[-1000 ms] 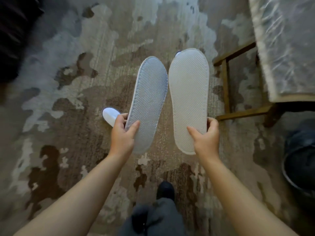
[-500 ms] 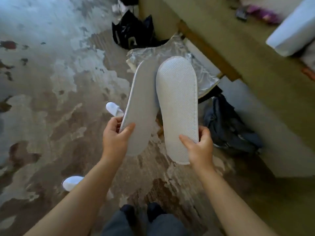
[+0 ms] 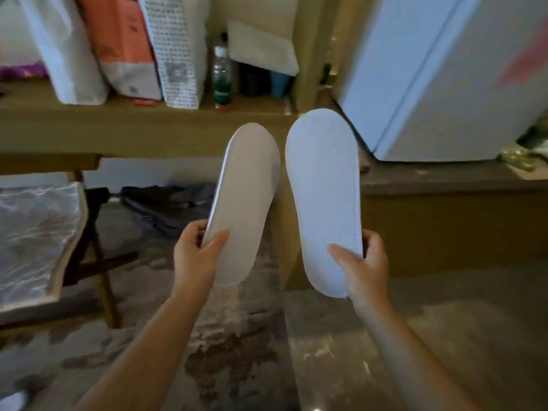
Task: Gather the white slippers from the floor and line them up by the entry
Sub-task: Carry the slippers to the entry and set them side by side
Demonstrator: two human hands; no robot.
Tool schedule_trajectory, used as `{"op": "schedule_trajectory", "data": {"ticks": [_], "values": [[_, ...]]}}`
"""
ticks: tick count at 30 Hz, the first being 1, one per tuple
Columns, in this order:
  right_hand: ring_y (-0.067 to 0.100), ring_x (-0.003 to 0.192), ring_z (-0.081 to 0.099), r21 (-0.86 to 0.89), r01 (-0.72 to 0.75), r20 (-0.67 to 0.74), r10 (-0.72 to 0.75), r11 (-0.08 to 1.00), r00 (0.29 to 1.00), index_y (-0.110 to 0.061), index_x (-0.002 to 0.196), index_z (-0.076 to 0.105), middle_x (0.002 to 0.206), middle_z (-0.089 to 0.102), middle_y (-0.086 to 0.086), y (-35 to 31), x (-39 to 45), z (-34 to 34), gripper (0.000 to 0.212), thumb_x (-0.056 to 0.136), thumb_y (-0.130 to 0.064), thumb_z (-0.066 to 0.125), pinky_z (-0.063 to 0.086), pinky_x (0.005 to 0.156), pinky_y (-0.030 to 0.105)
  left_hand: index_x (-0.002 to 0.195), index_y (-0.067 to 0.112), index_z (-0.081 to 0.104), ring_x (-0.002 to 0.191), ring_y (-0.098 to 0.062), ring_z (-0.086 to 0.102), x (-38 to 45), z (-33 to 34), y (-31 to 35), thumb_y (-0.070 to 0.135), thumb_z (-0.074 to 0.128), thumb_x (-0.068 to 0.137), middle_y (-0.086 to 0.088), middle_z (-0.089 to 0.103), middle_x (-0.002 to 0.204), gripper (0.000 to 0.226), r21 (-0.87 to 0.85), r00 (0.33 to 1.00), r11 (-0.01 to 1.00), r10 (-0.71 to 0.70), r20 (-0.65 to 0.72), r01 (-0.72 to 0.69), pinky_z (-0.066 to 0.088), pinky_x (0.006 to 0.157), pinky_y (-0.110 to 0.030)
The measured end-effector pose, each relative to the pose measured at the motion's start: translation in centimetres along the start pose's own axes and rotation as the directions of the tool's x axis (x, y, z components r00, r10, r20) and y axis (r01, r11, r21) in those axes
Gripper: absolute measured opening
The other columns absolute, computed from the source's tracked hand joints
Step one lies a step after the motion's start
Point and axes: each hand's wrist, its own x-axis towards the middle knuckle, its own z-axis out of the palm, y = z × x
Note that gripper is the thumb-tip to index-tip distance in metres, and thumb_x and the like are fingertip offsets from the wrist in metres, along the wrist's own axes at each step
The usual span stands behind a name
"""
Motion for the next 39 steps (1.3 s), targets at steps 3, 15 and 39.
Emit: {"op": "schedule_trajectory", "data": {"ticks": [3,15,39], "values": [[0.003,0.075,0.051,0.039,-0.056,-0.195,0.063,0.998,0.979,-0.03,0.086,0.042,0.084,0.048,-0.019,1.6,-1.1,-9.3,0.033,0.075,-0.013,0.067,0.039,0.056,0.018,0.097,0.014,0.053,0.073,-0.014,0.052,-3.7,8.4,1.9,0.016,0.059,0.081,-0.001,0.056,0.09,0.017,0.001,0.983,0.999,0.034,0.178,-0.034,0.043,0.061,-0.028],[0.003,0.076,0.048,0.064,-0.133,-0.677,0.141,0.989,0.722,-0.019,0.096,0.041,0.083,0.047,-0.015,9.0,-3.9,-42.8,0.032,0.077,-0.006,0.063,0.041,0.061,0.02,0.084,0.017,0.055,0.07,-0.007,0.052,-25.3,38.8,5.9,0.012,0.062,0.079,0.01,0.056,0.077,0.011,-0.094,0.676,0.994,0.106,0.73,-0.055,0.041,0.059,-0.025],[0.001,0.074,0.049,0.113,-0.197,-0.896,0.186,0.974,0.404,-0.017,0.093,0.041,0.082,0.048,-0.013,18.2,15.3,-78.1,0.029,0.078,-0.003,0.061,0.038,0.058,0.015,0.087,0.018,0.054,0.075,-0.009,0.051,-38.5,85.3,13.0,0.013,0.055,0.082,0.008,0.055,0.081,0.007,-0.042,0.327,0.989,0.087,0.941,-0.141,0.041,0.06,-0.026]]}}
